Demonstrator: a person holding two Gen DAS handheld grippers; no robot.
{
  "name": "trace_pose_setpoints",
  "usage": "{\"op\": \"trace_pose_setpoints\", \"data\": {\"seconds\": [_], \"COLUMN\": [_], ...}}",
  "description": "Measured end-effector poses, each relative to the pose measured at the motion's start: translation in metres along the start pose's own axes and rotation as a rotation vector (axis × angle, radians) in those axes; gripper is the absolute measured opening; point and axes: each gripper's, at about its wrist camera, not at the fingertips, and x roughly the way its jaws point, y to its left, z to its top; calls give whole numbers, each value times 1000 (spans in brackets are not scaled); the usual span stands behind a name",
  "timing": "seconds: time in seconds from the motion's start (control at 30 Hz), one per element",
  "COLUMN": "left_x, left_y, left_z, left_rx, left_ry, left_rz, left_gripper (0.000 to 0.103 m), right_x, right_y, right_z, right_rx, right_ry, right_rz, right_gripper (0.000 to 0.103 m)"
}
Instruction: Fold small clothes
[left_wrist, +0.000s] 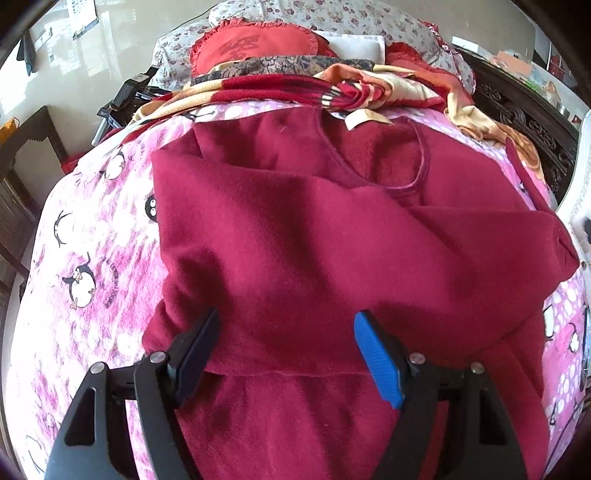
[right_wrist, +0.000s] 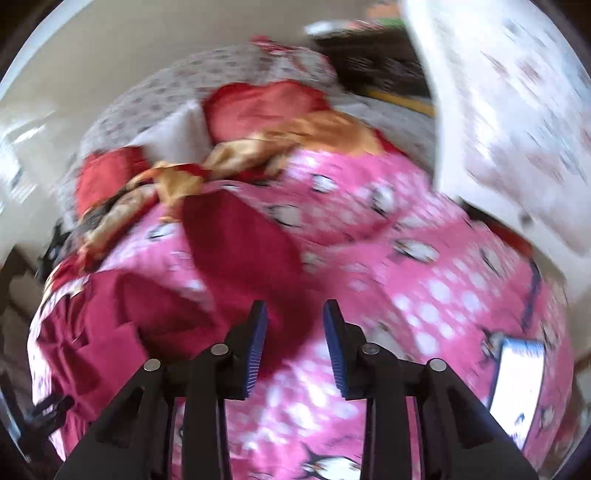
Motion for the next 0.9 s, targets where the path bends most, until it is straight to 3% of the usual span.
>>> {"op": "trace_pose_setpoints", "data": {"seconds": [0.07, 0.13, 0.3, 0.33, 0.37, 0.43, 0.57, 0.63, 0.9], "left_x": [-5, -10, -19, -20, -21, -23, -25, -30, -61], "left_y": [-4, -7, -6, -5, -4, 0, 8, 10, 9], "left_z": [-1, -2, -3, -4, -4, -4, -2, -1, 2], "left_rx": [9, 27, 37, 36, 35, 32, 13, -2, -9], "left_ry": [-4, -13, -21, -20, -21, -24, -31, -41, -99], "left_rz": [-6, -2, 5, 8, 11, 16, 18, 8, -11], "left_gripper": [79, 79, 79, 79, 79, 79, 79, 79, 79], "right_x": [14, 37, 94, 103, 108, 106, 55, 14, -127], "right_y": [32, 63, 84, 79, 72, 52, 14, -2, -9], "right_z": [3, 9, 25, 29, 34, 42, 59, 66, 73], "right_rx": [-126, -242, -301, -277, -235, -121, 31, 62, -57], "right_ry": [10, 18, 67, 76, 87, 96, -7, -64, -244], "right_rz": [3, -35, -88, -79, -51, 9, 174, 311, 718], "right_gripper": [31, 31, 31, 26, 4, 0, 0, 0, 0]}}
